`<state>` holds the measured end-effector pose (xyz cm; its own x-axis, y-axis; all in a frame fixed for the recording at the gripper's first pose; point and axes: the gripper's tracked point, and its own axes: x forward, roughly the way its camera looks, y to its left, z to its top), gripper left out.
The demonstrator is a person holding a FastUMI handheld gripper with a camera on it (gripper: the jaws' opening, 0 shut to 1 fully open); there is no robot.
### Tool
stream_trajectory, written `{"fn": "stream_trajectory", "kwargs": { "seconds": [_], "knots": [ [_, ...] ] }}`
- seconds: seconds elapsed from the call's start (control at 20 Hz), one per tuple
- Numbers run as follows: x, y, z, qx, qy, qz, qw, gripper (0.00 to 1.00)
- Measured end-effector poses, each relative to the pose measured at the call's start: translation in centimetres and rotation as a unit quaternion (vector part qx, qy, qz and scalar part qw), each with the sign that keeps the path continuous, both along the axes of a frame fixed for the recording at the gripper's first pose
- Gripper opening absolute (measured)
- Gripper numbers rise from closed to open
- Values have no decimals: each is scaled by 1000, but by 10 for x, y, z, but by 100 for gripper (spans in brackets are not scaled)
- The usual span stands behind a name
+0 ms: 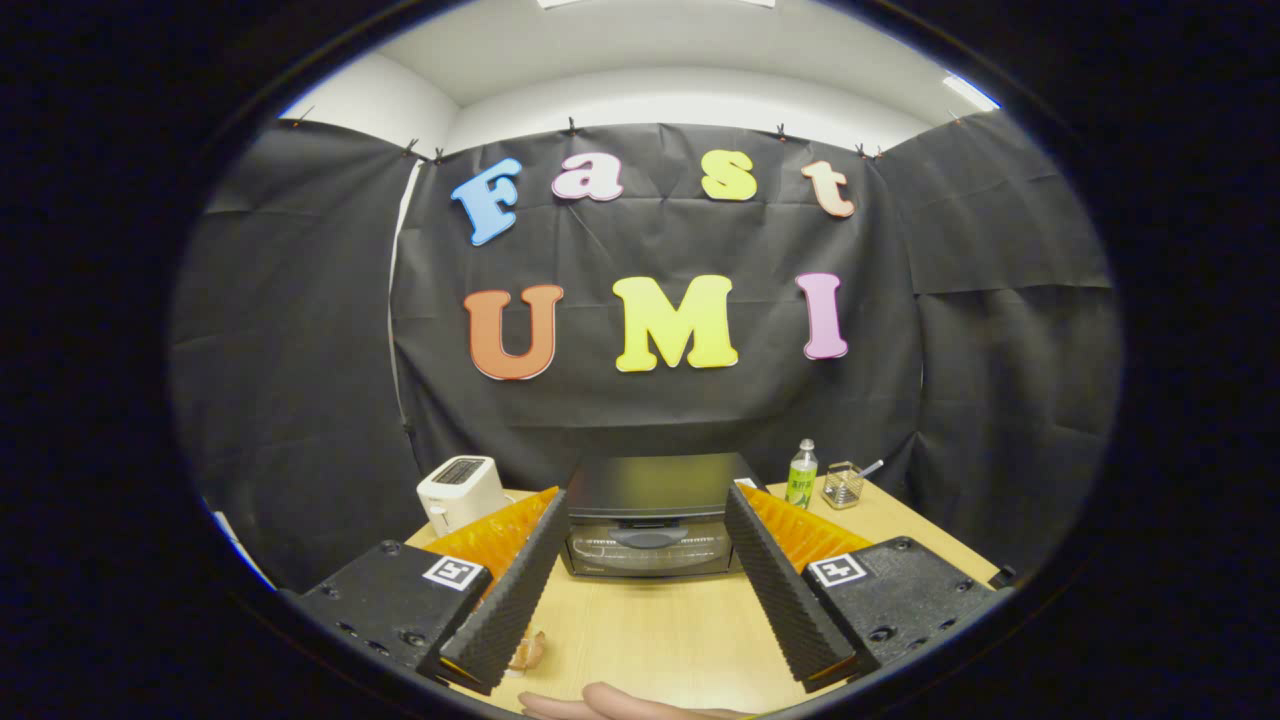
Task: Open the toaster oven, put the food inside, and close the toaster oven door.
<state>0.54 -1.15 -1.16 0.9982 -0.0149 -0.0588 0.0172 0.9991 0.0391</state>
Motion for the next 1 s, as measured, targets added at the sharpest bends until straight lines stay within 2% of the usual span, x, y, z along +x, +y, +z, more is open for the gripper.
{"fn": "stream_trajectory", "kwargs": {
  "seconds": [0.25,0.5,0.8,1.0],
  "knots": [
    [2,-3,2,-7,-8,-5,1000,100],
    [25,-15,3,-29,-22,-20,999,100],
    [81,-15,-24,-17,16,-18,1000,100],
    [132,-8,-53,-37,47,-26,998,100]
  ]
}}
